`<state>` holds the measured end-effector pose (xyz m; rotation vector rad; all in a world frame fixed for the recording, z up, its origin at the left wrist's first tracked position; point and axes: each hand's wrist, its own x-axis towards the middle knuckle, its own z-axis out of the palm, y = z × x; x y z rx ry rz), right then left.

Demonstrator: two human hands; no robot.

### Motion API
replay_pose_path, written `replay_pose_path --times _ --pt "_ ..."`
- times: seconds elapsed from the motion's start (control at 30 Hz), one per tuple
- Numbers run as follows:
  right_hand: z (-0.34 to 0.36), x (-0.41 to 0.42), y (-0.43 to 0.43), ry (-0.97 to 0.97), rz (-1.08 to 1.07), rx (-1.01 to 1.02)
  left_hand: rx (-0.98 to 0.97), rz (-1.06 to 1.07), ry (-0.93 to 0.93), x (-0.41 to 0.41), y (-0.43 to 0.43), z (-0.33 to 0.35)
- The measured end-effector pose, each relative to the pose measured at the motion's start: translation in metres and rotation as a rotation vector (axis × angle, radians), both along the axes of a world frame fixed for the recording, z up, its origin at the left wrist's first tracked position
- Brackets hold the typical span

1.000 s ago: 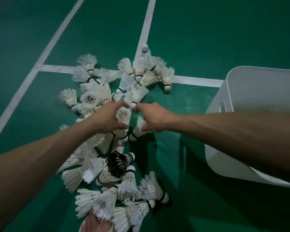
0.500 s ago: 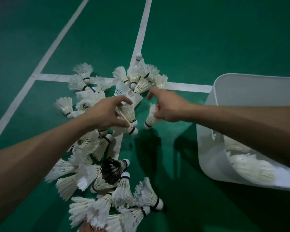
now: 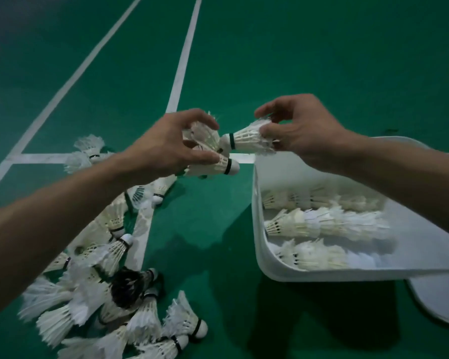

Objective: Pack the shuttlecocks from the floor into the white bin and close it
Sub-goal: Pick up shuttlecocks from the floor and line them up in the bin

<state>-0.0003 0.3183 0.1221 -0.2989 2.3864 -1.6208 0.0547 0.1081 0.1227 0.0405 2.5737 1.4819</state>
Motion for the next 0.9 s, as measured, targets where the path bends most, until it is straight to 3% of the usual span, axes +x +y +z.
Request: replay_pose_path --times 0.3,0.63,0.9 --pt "0.022 0.005 0.102 -0.045 -0.146 -0.182 0.049 -0.079 0.112 -0.010 0.084 0.028" --pt "-0.030 0.021 0.205 -0.258 -0.023 0.516 -0.095 -0.345 -0.078 -0.020 0.169 -0.032" --pt "-0.064 0.027 0.214 -0.426 0.092 0.677 -0.210 -0.444 -0.124 -0.040 0.189 -0.061"
